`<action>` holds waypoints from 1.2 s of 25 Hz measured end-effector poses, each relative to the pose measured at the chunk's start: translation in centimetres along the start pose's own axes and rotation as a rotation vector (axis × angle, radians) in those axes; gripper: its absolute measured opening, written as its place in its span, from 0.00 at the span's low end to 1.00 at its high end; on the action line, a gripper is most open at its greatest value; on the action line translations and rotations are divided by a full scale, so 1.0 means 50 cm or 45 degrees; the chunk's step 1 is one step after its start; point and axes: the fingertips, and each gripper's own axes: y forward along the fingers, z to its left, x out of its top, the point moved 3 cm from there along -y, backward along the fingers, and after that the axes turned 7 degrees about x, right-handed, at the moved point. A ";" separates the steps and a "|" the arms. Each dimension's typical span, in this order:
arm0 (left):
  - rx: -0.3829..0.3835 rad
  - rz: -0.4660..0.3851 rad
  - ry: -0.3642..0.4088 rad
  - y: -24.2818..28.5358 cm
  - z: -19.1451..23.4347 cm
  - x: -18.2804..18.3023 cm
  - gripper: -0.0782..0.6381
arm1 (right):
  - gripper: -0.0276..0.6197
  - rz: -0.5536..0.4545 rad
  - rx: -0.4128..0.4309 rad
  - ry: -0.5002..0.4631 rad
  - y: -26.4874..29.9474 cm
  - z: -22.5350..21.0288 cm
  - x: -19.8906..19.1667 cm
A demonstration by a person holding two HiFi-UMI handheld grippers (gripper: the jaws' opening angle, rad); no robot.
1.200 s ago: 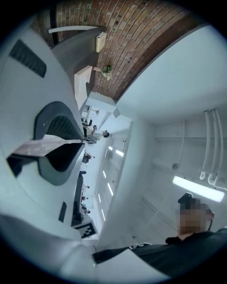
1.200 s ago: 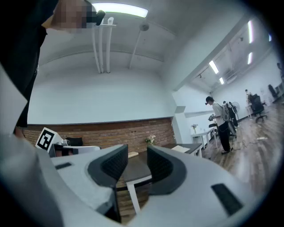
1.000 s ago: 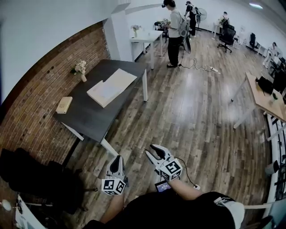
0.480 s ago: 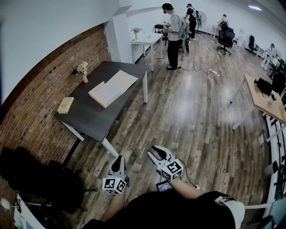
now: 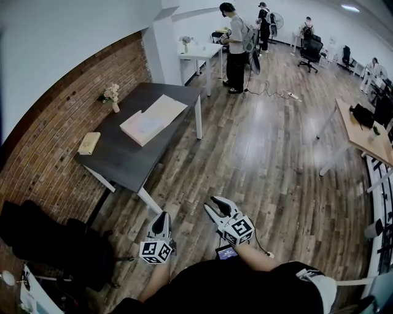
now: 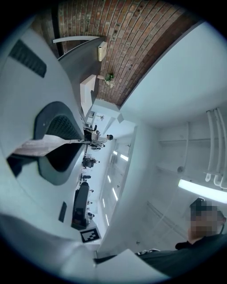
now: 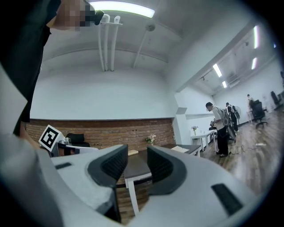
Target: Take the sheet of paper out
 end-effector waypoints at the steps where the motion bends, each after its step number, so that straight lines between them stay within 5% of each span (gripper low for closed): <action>1: 0.001 0.008 -0.006 0.002 -0.004 -0.004 0.14 | 0.26 -0.001 -0.001 0.008 -0.008 -0.004 -0.002; 16: 0.045 -0.013 -0.054 0.066 -0.085 -0.030 0.11 | 0.26 0.009 -0.002 0.085 -0.099 -0.150 -0.019; 21: 0.023 0.023 -0.007 0.080 -0.090 -0.040 0.11 | 0.26 -0.011 0.009 0.087 -0.072 -0.178 -0.016; 30: 0.007 0.025 -0.073 0.221 -0.010 -0.058 0.10 | 0.26 0.033 0.022 0.125 0.045 -0.283 -0.049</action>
